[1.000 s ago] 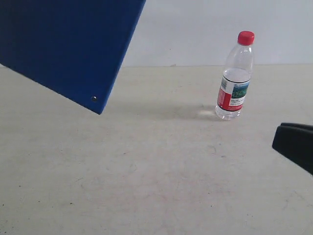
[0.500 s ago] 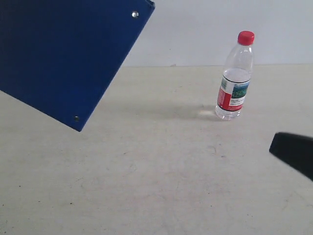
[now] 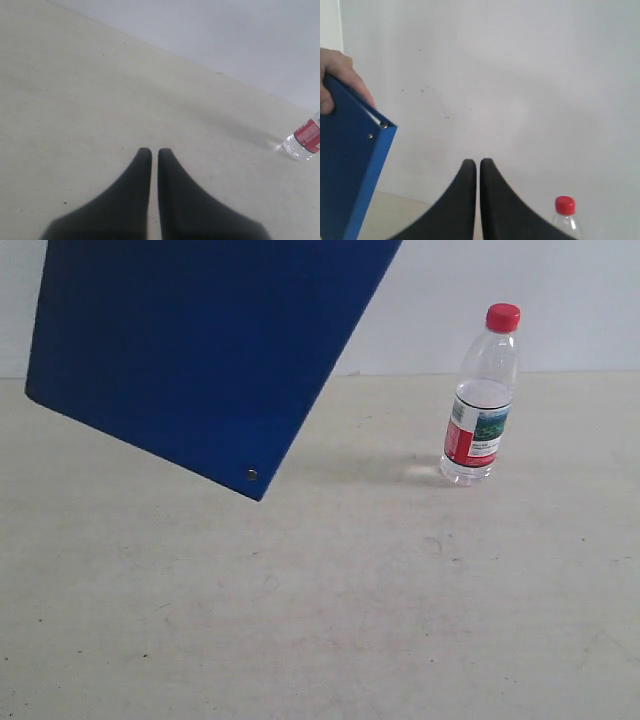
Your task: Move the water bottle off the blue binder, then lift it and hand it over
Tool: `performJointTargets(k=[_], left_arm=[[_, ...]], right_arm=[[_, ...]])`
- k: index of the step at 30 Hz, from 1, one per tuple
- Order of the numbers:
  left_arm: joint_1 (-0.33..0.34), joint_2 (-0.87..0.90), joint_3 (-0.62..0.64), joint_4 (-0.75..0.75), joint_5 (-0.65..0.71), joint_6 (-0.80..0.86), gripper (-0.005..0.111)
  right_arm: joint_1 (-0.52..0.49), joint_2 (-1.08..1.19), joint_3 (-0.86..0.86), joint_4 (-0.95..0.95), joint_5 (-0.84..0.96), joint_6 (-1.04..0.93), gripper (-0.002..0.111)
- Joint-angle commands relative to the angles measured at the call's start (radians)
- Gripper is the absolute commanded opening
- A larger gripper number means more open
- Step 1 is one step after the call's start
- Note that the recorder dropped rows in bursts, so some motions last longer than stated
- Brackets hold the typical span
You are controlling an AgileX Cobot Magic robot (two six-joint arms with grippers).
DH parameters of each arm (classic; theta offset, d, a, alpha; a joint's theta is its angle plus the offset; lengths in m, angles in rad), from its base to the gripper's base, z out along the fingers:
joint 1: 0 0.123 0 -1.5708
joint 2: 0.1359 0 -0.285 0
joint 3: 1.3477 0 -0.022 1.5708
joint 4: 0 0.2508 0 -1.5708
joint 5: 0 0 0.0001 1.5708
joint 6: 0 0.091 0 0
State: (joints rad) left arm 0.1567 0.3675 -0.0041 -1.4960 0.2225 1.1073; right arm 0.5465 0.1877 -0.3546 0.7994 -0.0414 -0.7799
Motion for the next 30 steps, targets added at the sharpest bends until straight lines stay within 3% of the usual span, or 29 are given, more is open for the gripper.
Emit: performJointTargets(k=[1, 5, 10, 19, 24, 28, 30], left_arm=[[0.001, -0.002, 0.004, -0.010, -0.009, -0.007, 0.005], [0.001, -0.002, 0.004, -0.010, -0.011, -0.007, 0.005], [0.001, -0.002, 0.004, -0.010, -0.014, -0.007, 0.005], [0.001, -0.002, 0.004, -0.010, -0.016, -0.007, 0.005], [0.001, -0.002, 0.004, -0.010, -0.016, -0.007, 0.005], [0.001, -0.002, 0.004, -0.010, -0.016, -0.007, 0.005], [0.001, -0.002, 0.004, -0.010, -0.016, -0.007, 0.005]], right_arm=[[-0.219, -0.140, -0.006, -0.005, 0.181, -0.016, 0.000], [-0.437, -0.188, -0.006, -0.003, 0.317, 0.002, 0.000], [-0.557, -0.188, -0.006, 0.002, 0.382, 0.073, 0.000], [-0.567, -0.188, -0.006, 0.132, 0.389, 0.060, 0.000], [-0.567, -0.188, -0.006, 0.325, 0.420, -0.162, 0.000], [-0.567, -0.188, -0.006, 0.257, 0.425, -0.151, 0.000], [-0.567, -0.188, -0.006, 0.124, 0.416, -0.022, 0.000]])
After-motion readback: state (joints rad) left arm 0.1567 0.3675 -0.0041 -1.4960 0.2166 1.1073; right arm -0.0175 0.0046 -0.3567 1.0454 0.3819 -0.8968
